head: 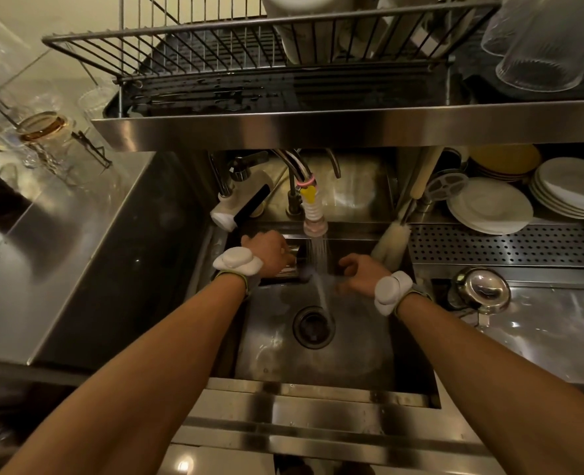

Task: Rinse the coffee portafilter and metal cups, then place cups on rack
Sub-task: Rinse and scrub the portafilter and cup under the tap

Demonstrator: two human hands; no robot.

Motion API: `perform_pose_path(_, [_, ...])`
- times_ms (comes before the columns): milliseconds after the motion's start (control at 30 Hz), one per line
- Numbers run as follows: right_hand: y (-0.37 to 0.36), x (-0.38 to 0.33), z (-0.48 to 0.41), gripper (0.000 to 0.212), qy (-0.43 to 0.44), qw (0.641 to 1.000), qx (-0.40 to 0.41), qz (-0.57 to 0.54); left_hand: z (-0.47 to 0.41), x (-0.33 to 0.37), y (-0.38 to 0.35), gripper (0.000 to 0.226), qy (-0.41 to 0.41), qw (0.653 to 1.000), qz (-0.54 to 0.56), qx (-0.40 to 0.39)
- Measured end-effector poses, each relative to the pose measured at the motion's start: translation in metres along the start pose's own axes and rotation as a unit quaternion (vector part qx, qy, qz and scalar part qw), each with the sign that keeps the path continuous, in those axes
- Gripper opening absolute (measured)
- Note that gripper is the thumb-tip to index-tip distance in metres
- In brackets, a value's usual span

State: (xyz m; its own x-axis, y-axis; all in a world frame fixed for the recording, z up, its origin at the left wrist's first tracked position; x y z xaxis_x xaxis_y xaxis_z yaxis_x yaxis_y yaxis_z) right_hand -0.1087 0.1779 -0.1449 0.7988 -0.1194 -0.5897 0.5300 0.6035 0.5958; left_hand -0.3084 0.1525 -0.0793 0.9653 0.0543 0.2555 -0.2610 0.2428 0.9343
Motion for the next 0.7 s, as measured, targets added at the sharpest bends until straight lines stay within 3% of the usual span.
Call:
perform_pose_path(167, [-0.003,0.001,0.001,0.094,0.013,0.999,0.004,-0.042,0.002,-0.01,-0.023,0.029,0.059,0.973,0.219,-0.037])
perform_pose_path(433, [-0.017,-0.017,-0.01,0.114,0.047,0.981,0.038,-0.185,-0.003,-0.009,-0.038,0.014,0.079,0.894,0.436,-0.064])
perform_pose_path(600, [-0.027,-0.021,-0.013,0.103,0.047,0.976,0.09,-0.193,-0.004,-0.021,-0.043,0.014,0.08,0.889,0.445,-0.071])
perform_pose_path(700, [-0.031,-0.013,-0.016,0.102,0.033,0.982,0.087,-0.163,-0.005,-0.037,-0.043,0.032,0.091,0.904,0.415,-0.043])
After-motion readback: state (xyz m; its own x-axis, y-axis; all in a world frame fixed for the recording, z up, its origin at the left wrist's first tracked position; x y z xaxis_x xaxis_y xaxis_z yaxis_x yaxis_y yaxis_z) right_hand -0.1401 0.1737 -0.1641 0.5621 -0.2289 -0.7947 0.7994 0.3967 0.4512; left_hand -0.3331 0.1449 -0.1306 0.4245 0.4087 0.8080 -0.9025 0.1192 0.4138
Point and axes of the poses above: each hand's wrist, its own z-axis away from the middle knuckle, its own y-axis out of the back of the hand, x = y × z, the point moved 5 cm from there along -z, towards the middle knuckle, and after that the axes turned 8 degrees about -y, right-handed, at the moved point
